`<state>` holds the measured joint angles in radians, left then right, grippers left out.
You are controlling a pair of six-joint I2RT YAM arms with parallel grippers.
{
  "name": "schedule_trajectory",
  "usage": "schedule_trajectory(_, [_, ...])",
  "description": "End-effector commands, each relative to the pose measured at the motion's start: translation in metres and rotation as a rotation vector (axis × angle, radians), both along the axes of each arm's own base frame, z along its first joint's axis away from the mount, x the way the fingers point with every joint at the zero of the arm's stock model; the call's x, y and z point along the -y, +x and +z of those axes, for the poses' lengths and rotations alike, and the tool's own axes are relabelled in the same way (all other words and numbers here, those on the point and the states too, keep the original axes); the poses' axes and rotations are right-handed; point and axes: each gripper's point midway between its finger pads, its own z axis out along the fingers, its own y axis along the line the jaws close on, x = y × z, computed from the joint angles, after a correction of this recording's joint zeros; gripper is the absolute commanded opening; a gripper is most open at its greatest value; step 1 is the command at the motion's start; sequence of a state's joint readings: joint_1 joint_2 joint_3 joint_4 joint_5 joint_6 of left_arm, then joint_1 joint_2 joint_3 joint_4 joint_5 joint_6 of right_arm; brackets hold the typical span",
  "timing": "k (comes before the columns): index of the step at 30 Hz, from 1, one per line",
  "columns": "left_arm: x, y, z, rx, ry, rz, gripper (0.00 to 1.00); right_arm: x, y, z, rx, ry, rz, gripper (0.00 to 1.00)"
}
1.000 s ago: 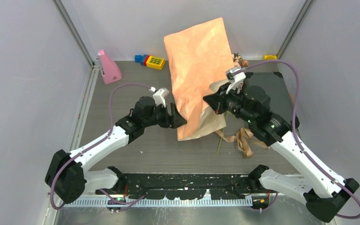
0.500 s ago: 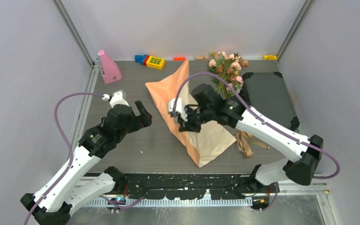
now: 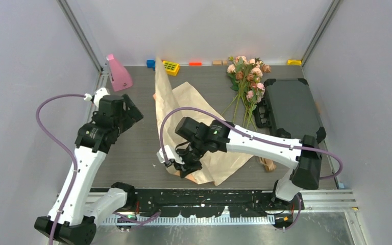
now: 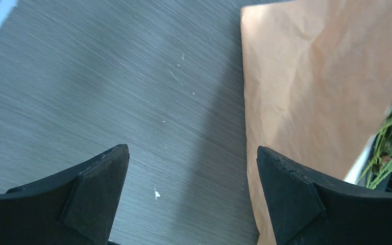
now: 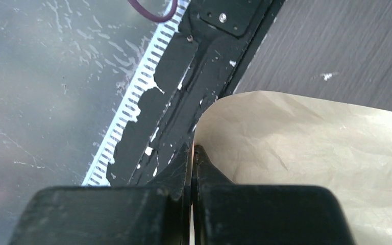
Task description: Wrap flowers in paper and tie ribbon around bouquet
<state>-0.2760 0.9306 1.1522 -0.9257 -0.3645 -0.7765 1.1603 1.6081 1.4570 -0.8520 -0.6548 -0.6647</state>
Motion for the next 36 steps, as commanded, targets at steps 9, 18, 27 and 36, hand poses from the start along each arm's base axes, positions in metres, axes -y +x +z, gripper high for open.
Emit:
schedule_trajectory(9, [-0.064,-0.056,0.078,0.212,0.095,0.229,1.00,-0.085,-0.014,-0.015,-0.099,0.052,0.070,0.07])
schedule_trajectory(18, [-0.058,-0.052,0.056,0.129,0.110,0.189,1.00,-0.084,-0.011,0.003,-0.137,0.044,-0.070,0.83])
schedule_trajectory(27, [-0.044,-0.037,0.045,0.105,0.090,0.129,1.00,-0.034,0.044,0.052,0.002,0.252,-0.620,0.95])
schedule_trajectory(36, [0.052,0.002,-0.039,-0.035,-0.147,-0.281,1.00,0.128,0.205,0.042,-0.273,0.491,-1.803,0.99])
